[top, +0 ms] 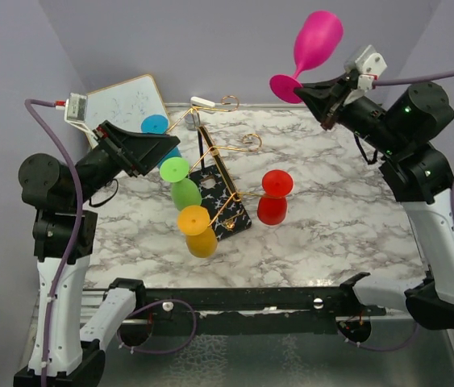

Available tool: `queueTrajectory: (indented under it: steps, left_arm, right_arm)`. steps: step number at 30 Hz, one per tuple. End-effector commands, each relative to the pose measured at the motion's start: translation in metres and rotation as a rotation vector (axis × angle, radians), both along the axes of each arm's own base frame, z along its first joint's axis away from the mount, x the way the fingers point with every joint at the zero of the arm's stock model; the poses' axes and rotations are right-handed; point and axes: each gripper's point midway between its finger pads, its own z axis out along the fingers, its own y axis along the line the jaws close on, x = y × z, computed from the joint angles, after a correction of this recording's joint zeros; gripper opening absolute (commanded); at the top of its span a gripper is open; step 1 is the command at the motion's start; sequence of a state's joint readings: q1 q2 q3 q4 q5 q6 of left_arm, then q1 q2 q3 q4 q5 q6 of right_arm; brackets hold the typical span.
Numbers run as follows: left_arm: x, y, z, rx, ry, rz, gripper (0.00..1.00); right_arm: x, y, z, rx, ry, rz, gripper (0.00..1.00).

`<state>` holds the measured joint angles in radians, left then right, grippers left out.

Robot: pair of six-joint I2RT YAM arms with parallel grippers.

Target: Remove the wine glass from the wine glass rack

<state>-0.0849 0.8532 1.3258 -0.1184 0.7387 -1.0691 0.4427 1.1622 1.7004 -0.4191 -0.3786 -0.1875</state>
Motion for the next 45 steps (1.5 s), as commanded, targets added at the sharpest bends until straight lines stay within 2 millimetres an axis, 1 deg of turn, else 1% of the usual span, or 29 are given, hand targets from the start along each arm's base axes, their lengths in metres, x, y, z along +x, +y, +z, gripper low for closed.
queueTrajectory:
  steps: [1,4,6,8,9,11,14,15,16,19,23,25,28,30,35,37,45]
  left_arm:
    - [-0.02,-0.004,-0.013,0.038,0.053,-0.03,0.64]
    - [-0.025,-0.003,-0.019,0.046,0.084,-0.026,0.64]
    - [-0.026,-0.002,-0.022,0.038,0.113,-0.018,0.64]
    - [-0.031,-0.001,-0.014,0.019,0.121,-0.011,0.63]
    - [-0.032,-0.001,-0.013,0.006,0.136,-0.01,0.63]
    - [-0.034,-0.001,-0.013,-0.035,0.19,-0.019,0.63]
    - [-0.033,-0.002,-0.019,-0.062,0.261,-0.027,0.63]
    - [-0.032,-0.002,-0.02,-0.066,0.272,-0.025,0.63]
    - [-0.031,-0.001,-0.02,-0.07,0.281,-0.022,0.63]
    - [-0.032,-0.004,-0.023,-0.078,0.313,-0.046,0.63]
    - [-0.033,-0.005,-0.03,-0.067,0.34,-0.053,0.63]
    - [-0.032,-0.005,-0.034,-0.065,0.355,-0.051,0.63]
    - [-0.032,-0.005,-0.035,-0.066,0.357,-0.052,0.63]
    - [-0.028,-0.006,-0.044,-0.064,0.383,-0.052,0.63]
    - [-0.025,-0.006,-0.05,-0.065,0.399,-0.054,0.63]
    - [-0.024,-0.006,-0.053,-0.066,0.408,-0.053,0.63]
    - [-0.023,-0.006,-0.057,-0.076,0.42,-0.055,0.63]
  right_arm:
    - [0.012,0.039,0.012,-0.064,-0.068,0.064,0.02]
    - [0.008,0.068,0.011,-0.097,-0.098,0.064,0.02]
    - [0.0,0.089,0.003,-0.138,-0.122,0.039,0.02]
    - [-0.009,0.102,-0.006,-0.17,-0.169,-0.019,0.02]
    - [-0.013,0.105,-0.01,-0.177,-0.199,-0.062,0.02]
    - [-0.027,0.109,-0.016,-0.162,-0.261,-0.11,0.02]
    - [-0.05,0.114,-0.027,-0.153,-0.327,-0.128,0.02]
    - [-0.052,0.114,-0.031,-0.166,-0.343,-0.146,0.02]
    - [-0.061,0.12,-0.035,-0.179,-0.358,-0.143,0.02]
    - [-0.067,0.128,-0.048,-0.226,-0.397,-0.191,0.02]
    - [-0.076,0.136,-0.052,-0.224,-0.453,-0.208,0.02]
    - [-0.081,0.143,-0.054,-0.232,-0.481,-0.193,0.02]
    - [-0.089,0.154,-0.058,-0.238,-0.499,-0.157,0.02]
    - [-0.094,0.162,-0.061,-0.246,-0.509,-0.127,0.02]
    - [-0.103,0.177,-0.067,-0.258,-0.51,-0.08,0.02]
    - [-0.11,0.185,-0.069,-0.258,-0.524,-0.039,0.02]
    - [-0.122,0.204,-0.079,-0.279,-0.544,0.01,0.02]
